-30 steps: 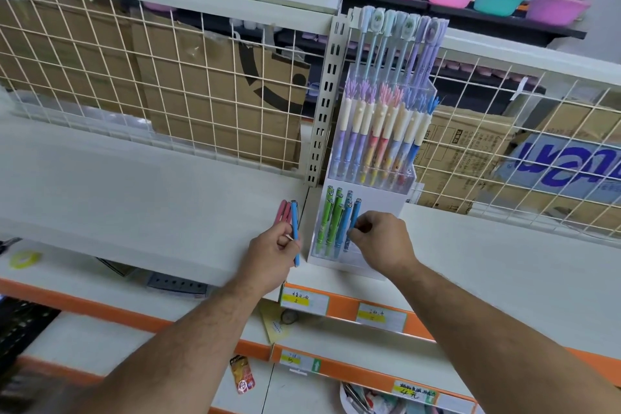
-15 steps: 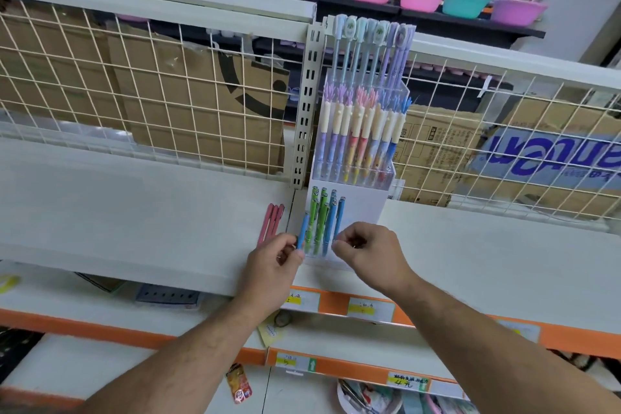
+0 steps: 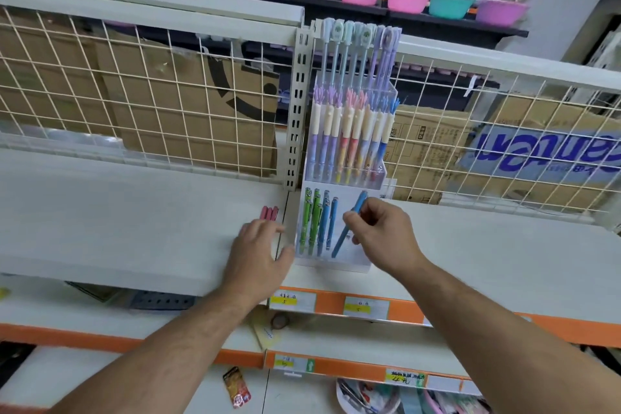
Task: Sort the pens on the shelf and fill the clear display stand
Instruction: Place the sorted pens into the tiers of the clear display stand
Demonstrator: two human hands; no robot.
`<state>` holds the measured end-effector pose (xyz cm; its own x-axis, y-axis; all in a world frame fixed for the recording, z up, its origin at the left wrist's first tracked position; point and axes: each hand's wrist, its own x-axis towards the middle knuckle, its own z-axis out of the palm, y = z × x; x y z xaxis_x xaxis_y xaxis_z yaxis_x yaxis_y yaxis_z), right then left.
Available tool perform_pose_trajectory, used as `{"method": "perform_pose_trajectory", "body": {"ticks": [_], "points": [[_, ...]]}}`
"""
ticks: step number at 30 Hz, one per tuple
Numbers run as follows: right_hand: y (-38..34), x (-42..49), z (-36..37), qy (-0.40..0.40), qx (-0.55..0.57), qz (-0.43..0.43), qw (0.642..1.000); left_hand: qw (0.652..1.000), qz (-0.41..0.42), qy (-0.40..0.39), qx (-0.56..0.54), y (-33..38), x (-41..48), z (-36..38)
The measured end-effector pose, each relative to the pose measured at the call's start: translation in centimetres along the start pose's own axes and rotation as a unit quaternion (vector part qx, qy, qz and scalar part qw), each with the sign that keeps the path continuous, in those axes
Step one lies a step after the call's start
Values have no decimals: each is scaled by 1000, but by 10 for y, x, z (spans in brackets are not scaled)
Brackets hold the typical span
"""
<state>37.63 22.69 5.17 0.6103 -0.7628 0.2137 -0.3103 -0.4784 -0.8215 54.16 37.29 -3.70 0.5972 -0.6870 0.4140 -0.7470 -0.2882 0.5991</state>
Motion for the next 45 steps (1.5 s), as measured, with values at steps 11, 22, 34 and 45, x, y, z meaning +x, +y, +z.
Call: {"method": "perform_pose_trajectory", "body": {"ticks": [11,22,34,45], "points": [[8,20,11,33,-69,1,997,977,-97,-103,160,-63,10,13],[9,23,18,17,-94,1,995,977,-85,-100,167,-61,8,11],[7,19,21,14,-119,-2,993,976,-83,-103,170,-60,8,11],[8,16,33,-45,-180,26,982,974,-82,-106,182,-62,8,12]]}}
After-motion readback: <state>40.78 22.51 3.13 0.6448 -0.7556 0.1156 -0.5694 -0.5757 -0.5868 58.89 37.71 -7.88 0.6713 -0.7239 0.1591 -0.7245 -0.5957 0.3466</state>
